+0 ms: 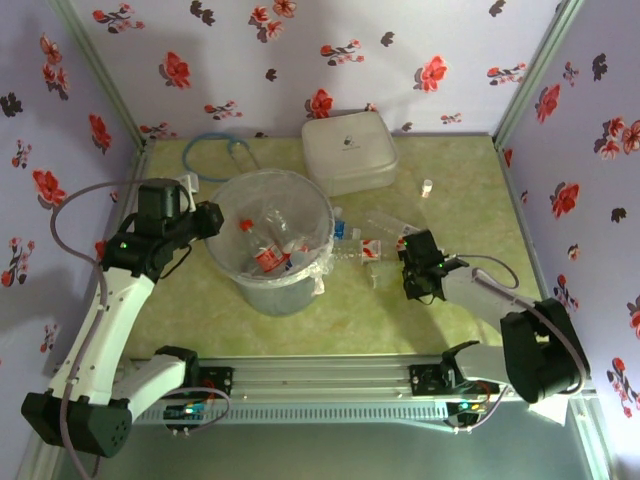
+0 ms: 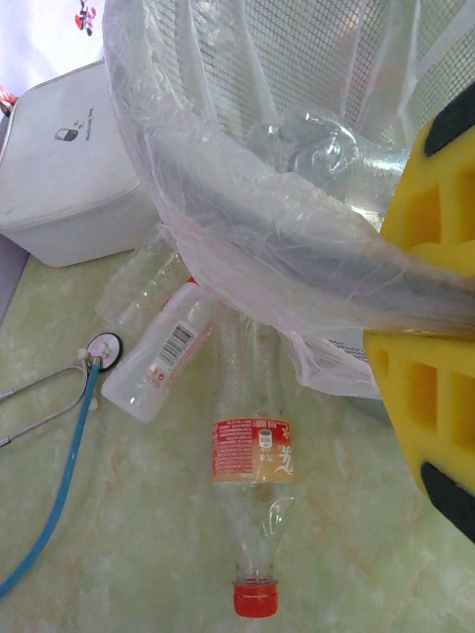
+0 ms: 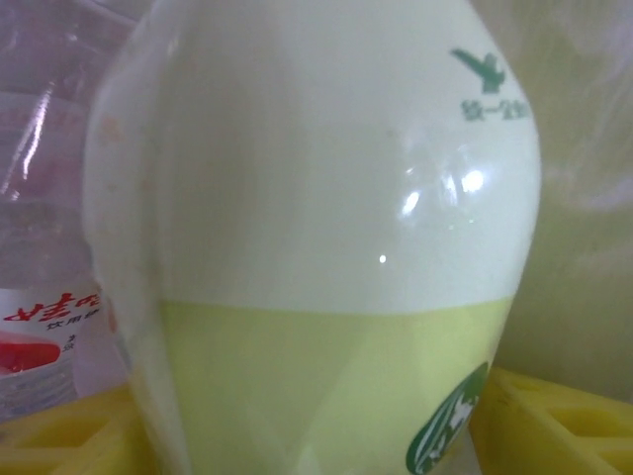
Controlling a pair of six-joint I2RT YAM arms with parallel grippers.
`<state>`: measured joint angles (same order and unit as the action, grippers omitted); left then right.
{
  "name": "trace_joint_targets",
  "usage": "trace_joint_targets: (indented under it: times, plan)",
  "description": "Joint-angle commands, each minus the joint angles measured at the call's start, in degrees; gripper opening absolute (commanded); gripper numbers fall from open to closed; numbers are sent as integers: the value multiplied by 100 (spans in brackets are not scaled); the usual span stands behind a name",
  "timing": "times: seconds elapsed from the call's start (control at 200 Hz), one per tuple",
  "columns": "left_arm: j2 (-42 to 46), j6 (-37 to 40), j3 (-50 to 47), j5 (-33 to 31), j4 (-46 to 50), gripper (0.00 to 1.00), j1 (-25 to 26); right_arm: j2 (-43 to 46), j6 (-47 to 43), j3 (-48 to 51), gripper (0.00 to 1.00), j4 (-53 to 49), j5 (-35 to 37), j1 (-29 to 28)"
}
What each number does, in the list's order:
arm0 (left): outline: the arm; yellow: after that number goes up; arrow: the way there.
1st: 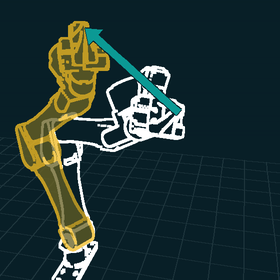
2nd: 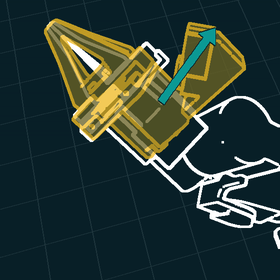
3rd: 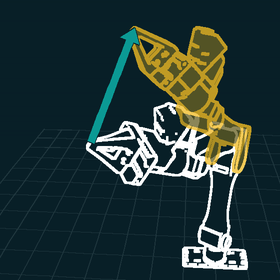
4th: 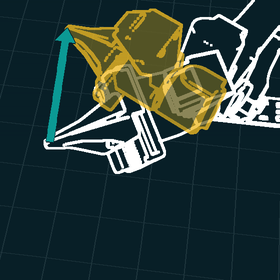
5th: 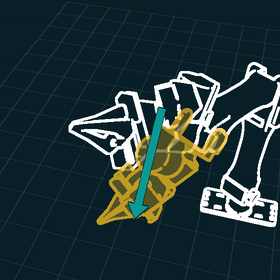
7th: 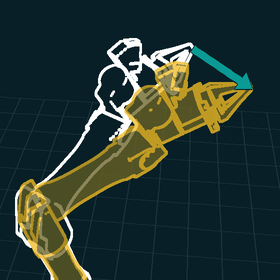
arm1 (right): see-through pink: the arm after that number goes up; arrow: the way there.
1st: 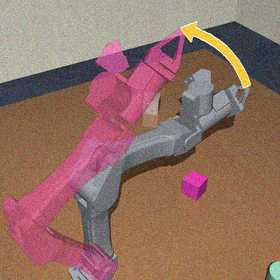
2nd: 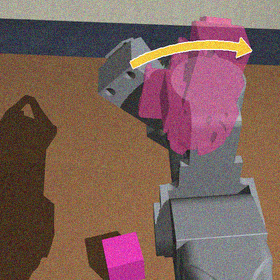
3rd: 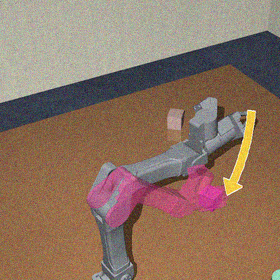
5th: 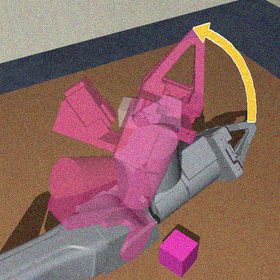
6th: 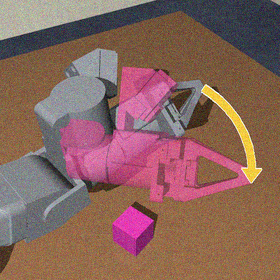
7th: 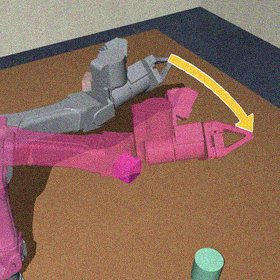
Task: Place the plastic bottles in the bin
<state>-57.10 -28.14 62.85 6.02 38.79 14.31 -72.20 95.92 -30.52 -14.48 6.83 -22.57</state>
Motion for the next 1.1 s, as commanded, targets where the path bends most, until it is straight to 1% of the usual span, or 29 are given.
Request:
trace_joint_targets:
  times: [0.0,0.055,0.15,0.29,0.355,0.47,0.64,0.675,0.7,0.76,0.895,0.915,0.98,1.03,1.095]
  plan:
    - [-126,178,30,-233,81,0,3,-78,117,77,68,54,32,-28]
    - [-141,185,52,-233,102,0,9,-57,132,96,62,53,31,-28]
    - [-141,232,87,-289,142,0,5,-10,141,117,54,4,86,-29]
    - [-191,274,146,-365,147,0,2,103,107,65,49,-149,106,-11]
    - [-234,283,157,-365,138,0,6,266,54,9,47,-295,64,-17]
    - [-310,293,208,-366,164,0,7,833,-156,-189,44,-952,224,-38]
    - [-334,309,241,-415,92,0,5,1803,-740,-735,36,-2182,1062,-31]
    - [-337,309,228,-409,56,0,7,1941,-923,-907,35,-2390,1192,-33]
    - [-349,304,215,-409,38,0,13,2013,-1063,-1023,34,-2512,1411,-31]
    - [-378,317,193,-409,7,0,3,2081,-1475,-1325,33,-2635,1593,-41]
    - [-425,314,133,-375,-19,0,3,1710,-2604,-2107,29,-2422,1466,-69]
    - [-433,309,131,-374,-20,0,9,1620,-2846,-2247,27,-2322,1420,-105]
    - [-442,292,122,-356,-33,0,9,1275,-3520,-2852,22,-2172,1397,-275]
    - [-442,274,114,-331,-64,0,10,967,-4087,-3445,10,-2209,1512,-474]
    - [-425,259,96,-321,-103,0,9,514,-4818,-4267,4,-2332,1673,-766]
